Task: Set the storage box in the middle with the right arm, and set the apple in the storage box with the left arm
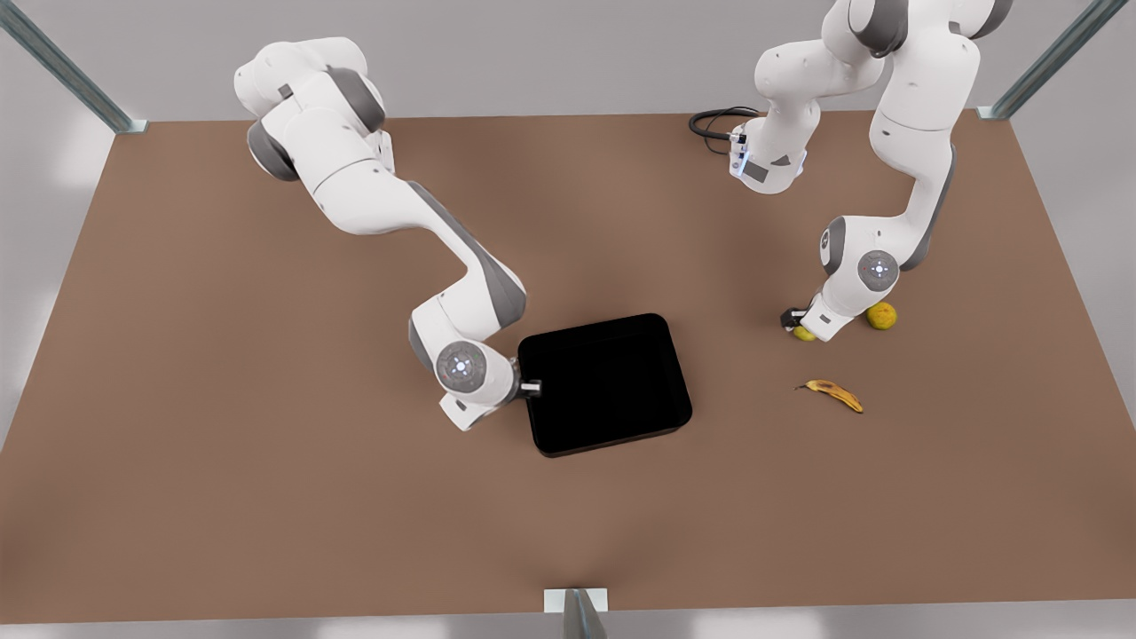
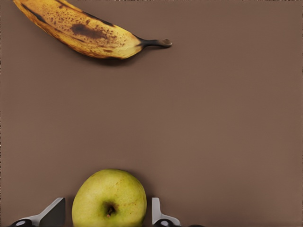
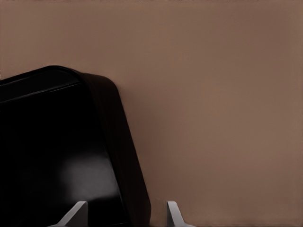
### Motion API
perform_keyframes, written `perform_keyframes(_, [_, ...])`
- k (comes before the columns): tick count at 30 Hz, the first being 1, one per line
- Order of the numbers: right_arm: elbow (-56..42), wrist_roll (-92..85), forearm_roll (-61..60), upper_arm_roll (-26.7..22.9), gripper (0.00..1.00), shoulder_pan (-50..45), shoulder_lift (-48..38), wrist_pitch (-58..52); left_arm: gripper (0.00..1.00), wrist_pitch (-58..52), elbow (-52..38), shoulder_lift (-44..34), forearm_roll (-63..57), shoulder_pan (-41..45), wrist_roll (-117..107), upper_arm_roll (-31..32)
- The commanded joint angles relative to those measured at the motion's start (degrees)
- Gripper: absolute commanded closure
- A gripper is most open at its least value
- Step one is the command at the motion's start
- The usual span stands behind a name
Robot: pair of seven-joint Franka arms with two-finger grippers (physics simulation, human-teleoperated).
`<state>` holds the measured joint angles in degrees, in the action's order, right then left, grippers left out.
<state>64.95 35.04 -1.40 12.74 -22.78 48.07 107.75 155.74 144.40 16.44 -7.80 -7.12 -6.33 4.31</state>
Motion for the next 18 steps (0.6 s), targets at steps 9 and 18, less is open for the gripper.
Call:
perform_keyframes(9, [0.5, -26.4, -0.2, -0.4, 0.0, 25.8, -17.0, -26.5, 0.56, 0.0, 0.0, 0.0, 0.1, 0.0, 0.0, 0.1])
perform_keyframes(18, [0.5, -26.7, 13.7, -4.0, 0.0, 23.4, -25.7, -27.7, 0.56, -0.9, -0.4, -4.0, 0.1, -0.1, -0.5, 1.7])
